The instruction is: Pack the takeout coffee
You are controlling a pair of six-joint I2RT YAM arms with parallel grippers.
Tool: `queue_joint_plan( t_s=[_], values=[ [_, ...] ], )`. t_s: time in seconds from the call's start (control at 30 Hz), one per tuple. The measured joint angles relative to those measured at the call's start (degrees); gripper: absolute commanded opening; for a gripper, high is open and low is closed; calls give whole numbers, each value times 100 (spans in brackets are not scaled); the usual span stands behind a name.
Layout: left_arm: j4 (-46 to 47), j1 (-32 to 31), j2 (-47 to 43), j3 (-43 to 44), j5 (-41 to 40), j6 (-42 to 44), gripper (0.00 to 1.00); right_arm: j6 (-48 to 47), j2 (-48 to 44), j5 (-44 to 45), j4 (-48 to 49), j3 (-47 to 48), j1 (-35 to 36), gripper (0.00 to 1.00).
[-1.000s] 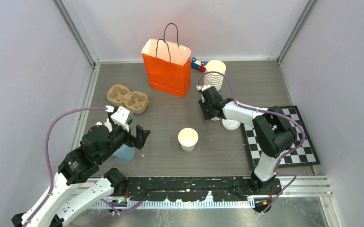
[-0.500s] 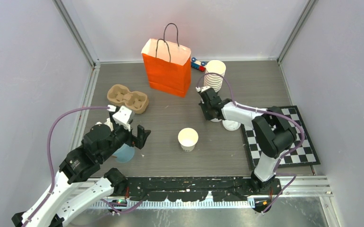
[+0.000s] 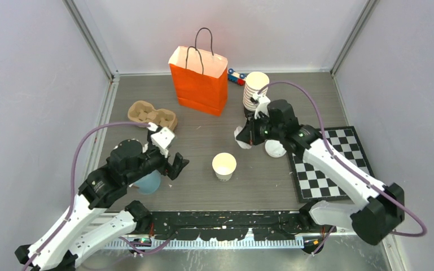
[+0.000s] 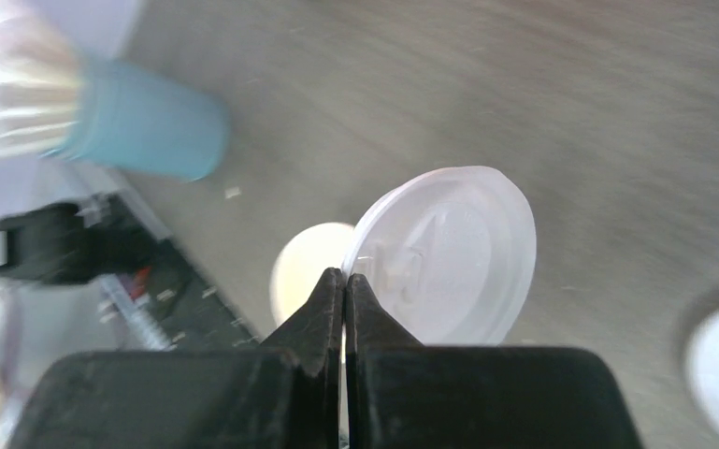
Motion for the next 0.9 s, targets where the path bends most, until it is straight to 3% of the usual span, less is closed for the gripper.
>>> queue_joint_plan(
  t_s=[0.13,0.3,0.4,0.57,0.9],
  values=[
    [76,-2,310,92,859,570,77,710,-658,-1189,461,-531,11,3],
    [800,-2,455,4,1899,745,93,2006,-1224,-1862,1556,-1233,74,4],
    [1585,-2,330,-345,2326,667,99,2988,-1484,-1926,2516,-1626,81,4],
    [2400,-2,177,-793,2592,728,100,4225,-1711,-1832,3681,-1985,109,5],
    [3558,-164,590,-999,2765,1224,100,5112,-1821,-1657,4638,-2085,210,5]
  ],
)
